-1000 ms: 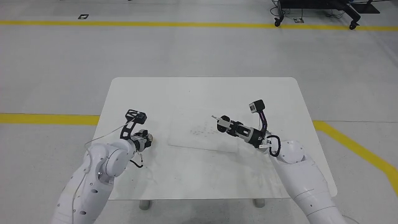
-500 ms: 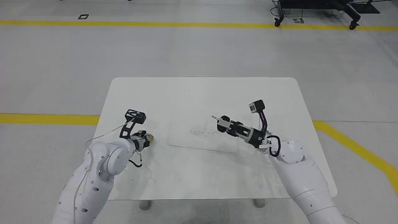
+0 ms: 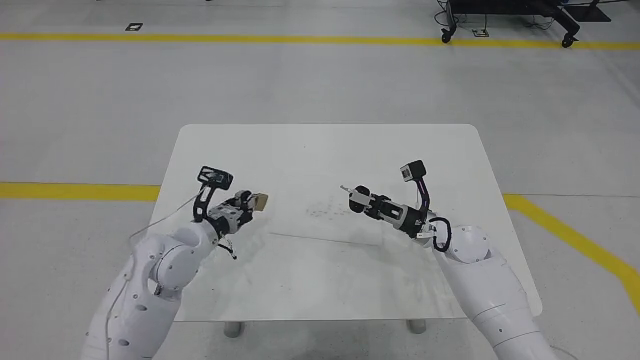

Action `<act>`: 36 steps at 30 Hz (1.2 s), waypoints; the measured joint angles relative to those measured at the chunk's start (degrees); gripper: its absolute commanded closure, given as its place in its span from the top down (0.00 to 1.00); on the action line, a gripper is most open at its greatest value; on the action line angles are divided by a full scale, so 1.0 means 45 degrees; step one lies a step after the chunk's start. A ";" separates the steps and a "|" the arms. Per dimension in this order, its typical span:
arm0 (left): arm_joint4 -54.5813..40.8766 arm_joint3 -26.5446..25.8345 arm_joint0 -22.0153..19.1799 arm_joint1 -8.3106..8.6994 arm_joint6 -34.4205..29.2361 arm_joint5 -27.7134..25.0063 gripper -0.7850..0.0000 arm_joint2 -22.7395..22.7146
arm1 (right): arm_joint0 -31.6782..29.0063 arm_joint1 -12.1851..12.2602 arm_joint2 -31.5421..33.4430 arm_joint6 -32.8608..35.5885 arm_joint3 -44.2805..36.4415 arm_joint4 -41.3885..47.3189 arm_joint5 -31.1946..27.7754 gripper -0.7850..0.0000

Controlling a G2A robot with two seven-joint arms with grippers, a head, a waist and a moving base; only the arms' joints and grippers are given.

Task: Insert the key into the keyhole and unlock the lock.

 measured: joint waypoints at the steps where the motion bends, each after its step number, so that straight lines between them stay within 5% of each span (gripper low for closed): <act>1: -0.1155 0.0329 -0.0069 -0.0051 0.0415 -0.0555 0.00 -0.0037 | 0.0000 0.0000 0.0000 0.0000 0.0000 0.0000 0.0000 0.00; 5: -0.4482 0.1446 -0.0597 -0.0160 0.0263 -0.2133 0.00 0.0147 | 0.0000 0.0000 0.0000 0.0000 0.0000 0.0000 0.0000 0.00; 14: -0.5928 0.1781 -0.0600 -0.0263 -0.0155 -0.2215 0.00 0.0374 | -0.0009 -0.0004 -0.0011 -0.0024 -0.0011 0.0006 0.0022 0.00; 25: -1.6942 0.7219 -0.4513 -0.1076 -0.6351 -0.1174 0.00 0.2407 | 0.1045 -0.0600 -0.1741 -0.2536 0.1069 0.1633 0.0419 0.00; 28: -1.7521 0.8335 -0.5338 -0.1262 -0.6945 -0.1143 0.00 0.2827 | 0.1268 -0.0651 -0.1993 -0.2593 0.1204 0.1356 0.0517 0.00; 36: -1.7516 0.8281 -0.5281 -0.1275 -0.6859 -0.1244 0.00 0.2853 | 0.1266 -0.0647 -0.1990 -0.2569 0.1196 0.1347 0.0533 0.00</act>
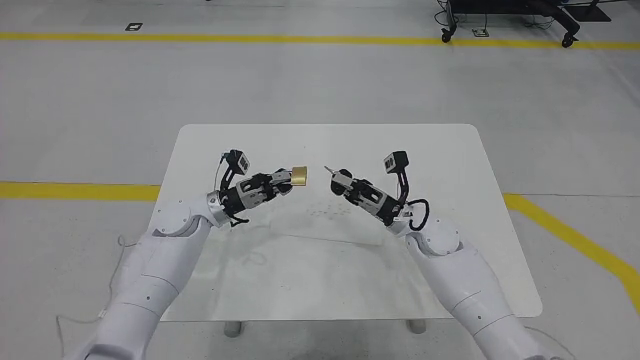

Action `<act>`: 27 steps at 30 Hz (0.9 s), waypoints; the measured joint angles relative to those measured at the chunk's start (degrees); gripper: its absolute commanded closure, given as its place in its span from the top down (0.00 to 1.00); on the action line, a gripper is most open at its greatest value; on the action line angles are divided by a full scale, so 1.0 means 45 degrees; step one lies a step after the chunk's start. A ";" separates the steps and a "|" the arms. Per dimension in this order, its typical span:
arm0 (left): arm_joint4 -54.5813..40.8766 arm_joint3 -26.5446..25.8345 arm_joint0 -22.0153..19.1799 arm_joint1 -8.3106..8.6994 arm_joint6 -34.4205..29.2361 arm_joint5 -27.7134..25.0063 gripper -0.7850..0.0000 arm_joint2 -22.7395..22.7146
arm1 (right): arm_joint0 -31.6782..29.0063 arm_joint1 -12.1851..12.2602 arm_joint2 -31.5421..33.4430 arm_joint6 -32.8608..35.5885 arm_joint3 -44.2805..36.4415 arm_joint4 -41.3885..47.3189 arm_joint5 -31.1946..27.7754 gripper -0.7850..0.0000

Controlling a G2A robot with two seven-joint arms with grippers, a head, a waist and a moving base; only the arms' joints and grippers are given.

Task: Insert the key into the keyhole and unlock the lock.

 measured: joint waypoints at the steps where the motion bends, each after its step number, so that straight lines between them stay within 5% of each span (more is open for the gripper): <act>1: -0.0198 -0.0164 0.0147 -0.0008 0.0001 0.0151 0.00 -0.0009 | 0.0000 -0.0001 0.0000 -0.0003 0.0000 0.0001 0.0001 0.00; 7: -0.0967 -0.0374 0.0566 -0.0037 -0.0918 0.0236 0.00 0.0006 | 0.0618 -0.0404 -0.0559 -0.1874 0.0576 0.1415 0.0743 0.00; 16: -0.1621 0.0087 0.0361 -0.0267 -0.1772 0.0063 0.00 0.0450 | 0.2194 -0.1050 -0.1801 -0.2259 0.2578 0.2119 0.0534 0.00; 27: -0.1980 0.0516 0.0096 -0.0410 -0.1365 0.0520 0.00 0.0479 | 0.2370 -0.1130 -0.1566 0.2035 0.3205 0.4735 0.0420 0.00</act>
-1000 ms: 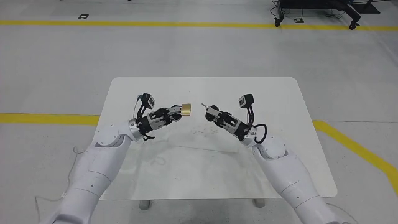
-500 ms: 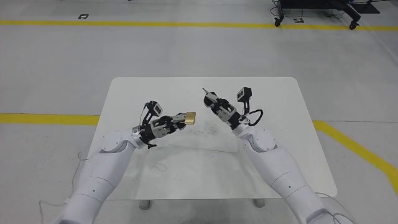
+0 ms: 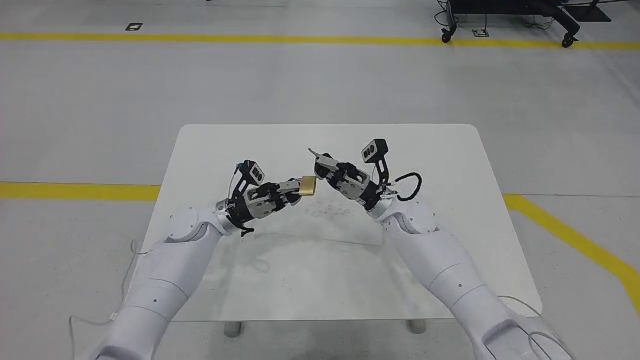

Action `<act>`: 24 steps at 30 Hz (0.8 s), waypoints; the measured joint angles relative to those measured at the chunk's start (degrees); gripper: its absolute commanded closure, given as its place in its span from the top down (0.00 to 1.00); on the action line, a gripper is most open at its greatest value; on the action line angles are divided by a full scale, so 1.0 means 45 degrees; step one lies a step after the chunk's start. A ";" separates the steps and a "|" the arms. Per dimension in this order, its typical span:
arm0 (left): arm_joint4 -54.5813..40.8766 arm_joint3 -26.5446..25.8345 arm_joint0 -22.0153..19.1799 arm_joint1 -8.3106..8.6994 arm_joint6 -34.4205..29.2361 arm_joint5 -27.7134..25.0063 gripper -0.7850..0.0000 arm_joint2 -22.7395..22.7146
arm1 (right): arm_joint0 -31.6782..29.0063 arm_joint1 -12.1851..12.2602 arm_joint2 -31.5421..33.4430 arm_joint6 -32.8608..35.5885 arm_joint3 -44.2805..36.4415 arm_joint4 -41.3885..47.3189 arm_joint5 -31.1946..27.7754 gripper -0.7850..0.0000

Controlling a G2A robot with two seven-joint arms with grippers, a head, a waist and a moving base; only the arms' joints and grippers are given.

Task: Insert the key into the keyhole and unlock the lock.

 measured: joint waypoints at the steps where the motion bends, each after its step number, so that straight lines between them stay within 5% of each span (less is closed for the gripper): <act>1: -0.0010 0.0025 -0.0032 -0.0017 0.0037 0.0073 0.00 0.0014 | 0.0000 0.0015 0.0046 0.0350 0.0043 0.0064 0.0005 0.00; 8: 0.0015 0.0212 -0.0276 -0.0122 0.0130 0.0316 0.00 0.0152 | -0.0041 0.0107 0.0257 0.1386 0.0024 -0.0134 0.0040 0.00; 16: 0.0239 0.0143 -0.0386 -0.0180 -0.0127 0.0452 0.00 0.0256 | 0.0012 -0.0029 0.0243 -0.1293 -0.0035 -0.0943 0.0197 0.00; 24: 0.0169 0.0249 -0.0390 -0.0211 0.0187 0.0869 0.00 0.0174 | -0.0282 -0.0061 0.0089 -0.0144 -0.0409 -0.0882 -0.0047 0.00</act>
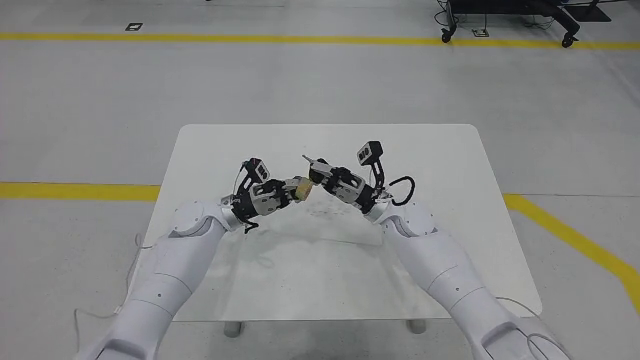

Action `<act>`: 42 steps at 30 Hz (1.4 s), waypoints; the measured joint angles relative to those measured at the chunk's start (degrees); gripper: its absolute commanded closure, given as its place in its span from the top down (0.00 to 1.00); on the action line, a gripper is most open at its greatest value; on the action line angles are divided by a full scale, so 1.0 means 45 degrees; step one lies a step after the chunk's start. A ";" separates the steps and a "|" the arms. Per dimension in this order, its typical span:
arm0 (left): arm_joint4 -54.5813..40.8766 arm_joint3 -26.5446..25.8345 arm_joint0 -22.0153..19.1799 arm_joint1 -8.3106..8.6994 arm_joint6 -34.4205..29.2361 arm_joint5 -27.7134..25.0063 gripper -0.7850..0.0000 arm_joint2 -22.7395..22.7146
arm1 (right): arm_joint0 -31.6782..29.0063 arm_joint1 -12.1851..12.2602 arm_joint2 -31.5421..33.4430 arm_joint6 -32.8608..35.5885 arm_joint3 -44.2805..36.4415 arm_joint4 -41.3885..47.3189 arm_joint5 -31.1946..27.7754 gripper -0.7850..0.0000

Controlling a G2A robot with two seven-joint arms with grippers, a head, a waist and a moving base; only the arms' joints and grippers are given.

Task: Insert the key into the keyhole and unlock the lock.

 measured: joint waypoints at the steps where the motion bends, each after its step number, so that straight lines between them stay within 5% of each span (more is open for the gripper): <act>1: -0.0011 0.0012 -0.0009 -0.0004 0.0099 0.0130 0.00 -0.0020 | -0.0055 0.0035 0.0141 0.0314 0.0017 0.0259 -0.0023 0.00; 10: 0.0189 0.0102 -0.0205 0.0046 0.0512 0.1721 0.00 -0.0143 | -0.0274 0.0163 0.0743 0.0419 0.0073 0.0611 -0.0267 0.00; 21: 0.0260 0.0058 -0.0174 0.0047 0.0586 0.1758 0.00 -0.0119 | -0.0271 0.0162 0.0739 0.0424 0.0073 0.0608 -0.0264 0.00; 24: 0.0968 -0.0366 -0.0070 0.0060 0.1824 0.2288 0.00 -0.0027 | -0.0406 0.0253 0.0970 -0.0118 -0.0041 0.0082 -0.0304 0.00; 28: 0.1257 -0.0823 -0.0351 0.0012 0.3406 0.4169 0.00 0.0106 | -0.1476 0.0617 0.1766 -0.2321 -0.1475 -0.2106 0.0270 0.00; 34: 0.1505 -0.0683 -0.1311 -0.0225 0.3767 0.5386 0.00 0.0702 | -0.4002 0.1100 0.2971 -0.4767 -0.5105 -0.4773 0.2272 0.00; 37: 0.1271 -0.0404 -0.1597 -0.0313 0.3253 0.5540 0.00 0.0869 | -0.4722 0.1169 0.3148 -0.5072 -0.6399 -0.5195 0.2826 0.00; 42: 0.1263 -0.0400 -0.1587 -0.0310 0.3265 0.5532 0.00 0.0857 | -0.4612 0.1164 0.3134 -0.5049 -0.6123 -0.5157 0.2772 0.00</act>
